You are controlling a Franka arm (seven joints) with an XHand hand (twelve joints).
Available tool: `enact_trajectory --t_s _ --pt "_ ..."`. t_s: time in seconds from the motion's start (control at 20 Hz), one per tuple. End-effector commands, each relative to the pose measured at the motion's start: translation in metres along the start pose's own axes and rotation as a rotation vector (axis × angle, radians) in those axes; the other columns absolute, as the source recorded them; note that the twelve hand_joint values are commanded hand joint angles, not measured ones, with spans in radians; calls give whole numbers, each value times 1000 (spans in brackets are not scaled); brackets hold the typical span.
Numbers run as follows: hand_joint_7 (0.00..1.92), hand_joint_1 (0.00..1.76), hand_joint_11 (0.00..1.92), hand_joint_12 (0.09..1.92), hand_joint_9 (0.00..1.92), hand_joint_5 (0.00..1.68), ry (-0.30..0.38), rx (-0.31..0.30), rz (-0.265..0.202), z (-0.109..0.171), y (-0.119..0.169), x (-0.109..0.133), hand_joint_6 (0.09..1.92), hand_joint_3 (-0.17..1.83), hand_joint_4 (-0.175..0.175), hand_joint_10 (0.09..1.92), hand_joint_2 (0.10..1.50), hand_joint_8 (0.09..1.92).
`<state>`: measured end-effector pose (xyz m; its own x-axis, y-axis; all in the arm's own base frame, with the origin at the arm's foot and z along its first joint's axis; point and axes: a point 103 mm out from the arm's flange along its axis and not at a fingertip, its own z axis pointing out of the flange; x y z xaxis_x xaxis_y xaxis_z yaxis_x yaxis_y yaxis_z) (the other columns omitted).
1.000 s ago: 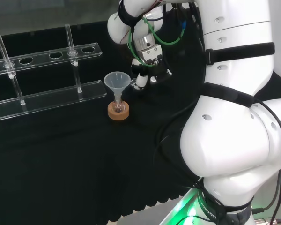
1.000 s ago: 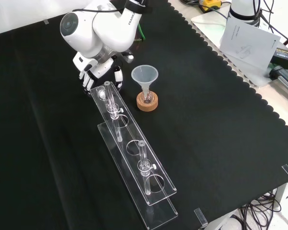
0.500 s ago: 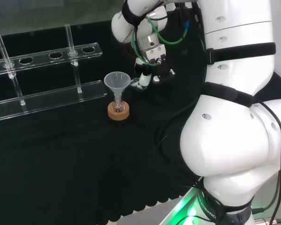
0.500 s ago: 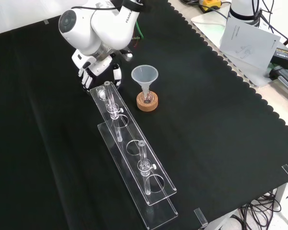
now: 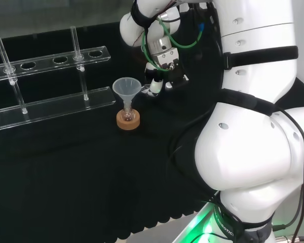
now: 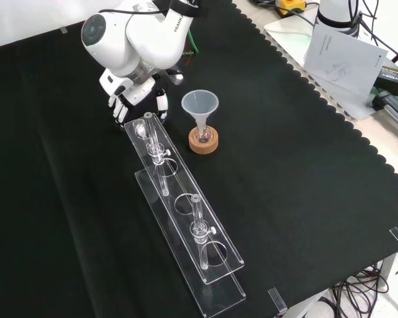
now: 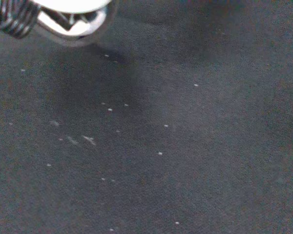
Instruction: Pick up the weighing funnel.
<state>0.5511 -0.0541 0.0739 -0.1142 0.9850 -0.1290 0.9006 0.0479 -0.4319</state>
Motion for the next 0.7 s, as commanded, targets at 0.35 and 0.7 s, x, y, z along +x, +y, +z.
enact_trajectory --t_s 0.35,0.7 --pt "463 892 478 1304 796 677 -16 0 -6 -2 1 7 684 585 -4 533 625 693" --pt "465 890 480 1302 802 681 5 -12 -9 -2 0 -1 686 585 -3 527 629 693"
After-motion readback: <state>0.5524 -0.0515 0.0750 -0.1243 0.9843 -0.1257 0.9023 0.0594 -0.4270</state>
